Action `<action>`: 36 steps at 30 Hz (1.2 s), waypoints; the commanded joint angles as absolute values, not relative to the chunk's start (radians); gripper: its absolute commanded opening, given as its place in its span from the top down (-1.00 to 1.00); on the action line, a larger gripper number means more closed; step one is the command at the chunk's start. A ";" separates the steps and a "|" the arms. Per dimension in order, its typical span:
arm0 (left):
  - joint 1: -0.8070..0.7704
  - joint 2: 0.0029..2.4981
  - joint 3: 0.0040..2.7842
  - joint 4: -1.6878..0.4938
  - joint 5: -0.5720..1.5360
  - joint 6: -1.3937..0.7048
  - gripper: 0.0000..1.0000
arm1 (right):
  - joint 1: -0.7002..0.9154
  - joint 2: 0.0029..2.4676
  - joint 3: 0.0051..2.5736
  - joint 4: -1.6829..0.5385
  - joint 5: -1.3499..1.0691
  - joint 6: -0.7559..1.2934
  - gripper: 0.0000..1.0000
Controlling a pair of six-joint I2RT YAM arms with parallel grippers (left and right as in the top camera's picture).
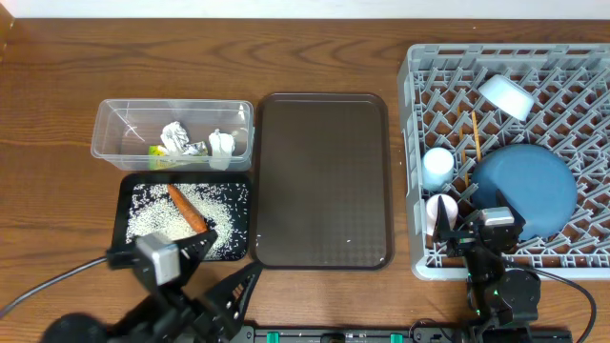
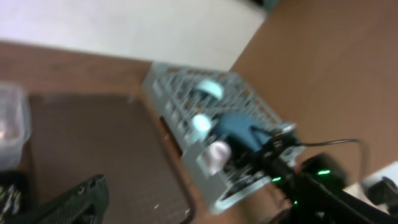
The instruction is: Sort waste into correct bins and load items into the dishwasher rack
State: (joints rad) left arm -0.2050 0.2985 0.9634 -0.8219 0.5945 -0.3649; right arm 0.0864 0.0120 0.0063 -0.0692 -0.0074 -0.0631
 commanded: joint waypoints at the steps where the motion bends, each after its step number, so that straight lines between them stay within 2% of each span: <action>1: -0.208 0.223 0.832 -0.806 0.514 -0.352 -0.93 | 0.092 0.005 0.005 -0.075 -0.010 -0.076 -0.99; 11: -0.208 0.001 0.454 -0.497 0.413 -0.352 -0.93 | 0.092 0.005 0.005 -0.075 -0.010 -0.076 -0.99; 26: -0.208 0.002 0.075 0.232 0.222 -0.352 -0.93 | 0.092 0.005 0.005 -0.075 -0.010 -0.076 -0.99; 30: -0.208 0.002 0.006 0.276 0.205 -0.352 -0.93 | 0.092 0.005 0.005 -0.075 -0.010 -0.076 -0.99; 36: -0.208 0.002 0.004 0.163 0.083 -0.316 -0.93 | 0.092 0.005 0.005 -0.075 -0.010 -0.076 -0.98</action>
State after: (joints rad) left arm -0.2050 0.0101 0.0063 0.1772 0.1673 -0.3580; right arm 0.0864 0.0120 0.0063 -0.0704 -0.0074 -0.0631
